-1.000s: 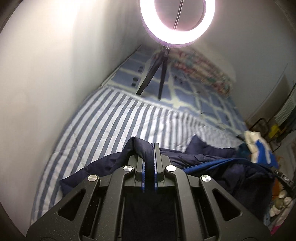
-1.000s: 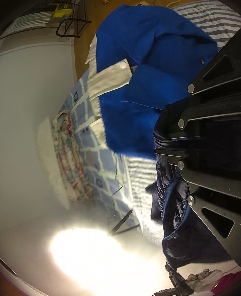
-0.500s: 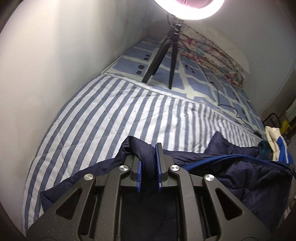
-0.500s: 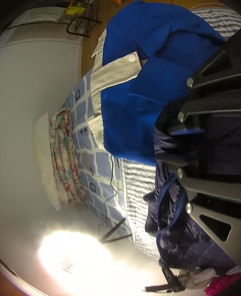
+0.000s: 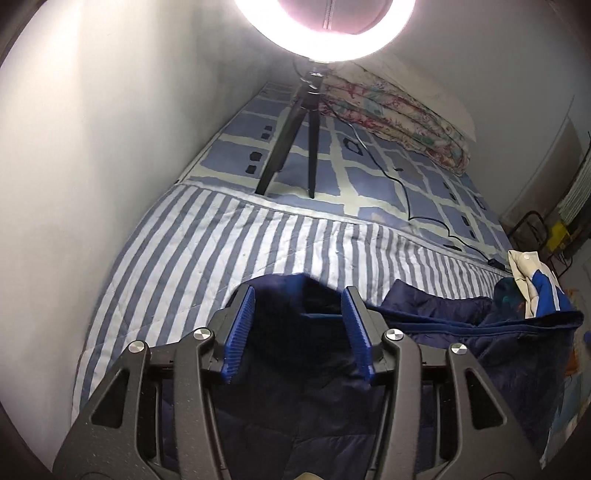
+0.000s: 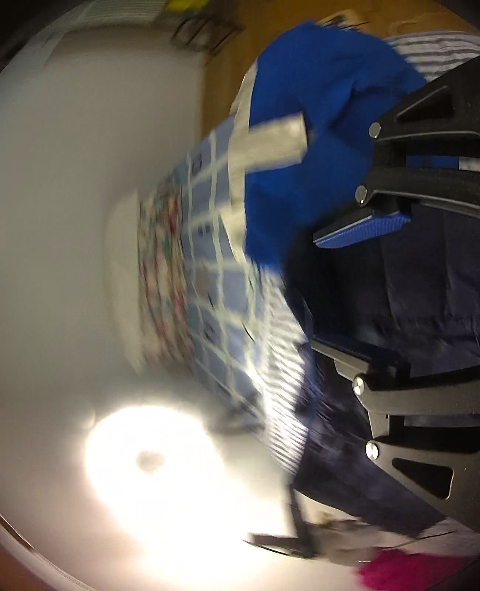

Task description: Fold large clothes

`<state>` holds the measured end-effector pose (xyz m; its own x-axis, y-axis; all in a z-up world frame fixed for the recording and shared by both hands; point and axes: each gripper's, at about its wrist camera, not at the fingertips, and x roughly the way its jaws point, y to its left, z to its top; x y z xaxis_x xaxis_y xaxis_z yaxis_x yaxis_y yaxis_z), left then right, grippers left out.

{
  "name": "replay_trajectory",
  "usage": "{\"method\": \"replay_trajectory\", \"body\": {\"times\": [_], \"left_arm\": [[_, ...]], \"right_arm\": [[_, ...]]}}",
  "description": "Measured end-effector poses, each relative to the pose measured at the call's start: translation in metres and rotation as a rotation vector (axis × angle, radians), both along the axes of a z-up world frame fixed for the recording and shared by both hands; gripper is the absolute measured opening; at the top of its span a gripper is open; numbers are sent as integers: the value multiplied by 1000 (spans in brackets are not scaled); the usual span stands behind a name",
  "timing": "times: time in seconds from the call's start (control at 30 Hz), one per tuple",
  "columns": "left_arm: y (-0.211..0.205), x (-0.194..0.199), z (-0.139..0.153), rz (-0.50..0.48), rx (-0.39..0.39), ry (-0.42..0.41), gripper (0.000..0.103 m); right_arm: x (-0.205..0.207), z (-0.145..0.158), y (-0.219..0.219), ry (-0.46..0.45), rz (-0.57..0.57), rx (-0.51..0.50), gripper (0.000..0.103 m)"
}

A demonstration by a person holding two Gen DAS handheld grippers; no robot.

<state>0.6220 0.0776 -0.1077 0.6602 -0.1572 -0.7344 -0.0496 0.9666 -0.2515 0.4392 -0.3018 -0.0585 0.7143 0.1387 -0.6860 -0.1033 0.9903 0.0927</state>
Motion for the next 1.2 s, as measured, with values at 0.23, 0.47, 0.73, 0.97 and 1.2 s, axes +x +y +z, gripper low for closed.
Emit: {"method": "replay_trajectory", "body": {"times": [0.23, 0.47, 0.73, 0.97, 1.2], "left_arm": [[-36, -39, 6, -145, 106, -80, 50], [-58, -73, -29, -239, 355, -69, 50], [-3, -8, -81, 6, 330, 72, 52], [-61, -69, -6, -155, 263, -129, 51], [-165, -55, -29, -341, 329, -72, 51]], "right_arm": [[35, -50, 61, 77, 72, -175, 45], [52, -71, 4, 125, -223, -263, 40], [56, -68, -4, 167, -232, -261, 40], [-1, -33, -22, 131, -167, -28, 45], [-111, -12, -42, 119, -109, 104, 49]]}}
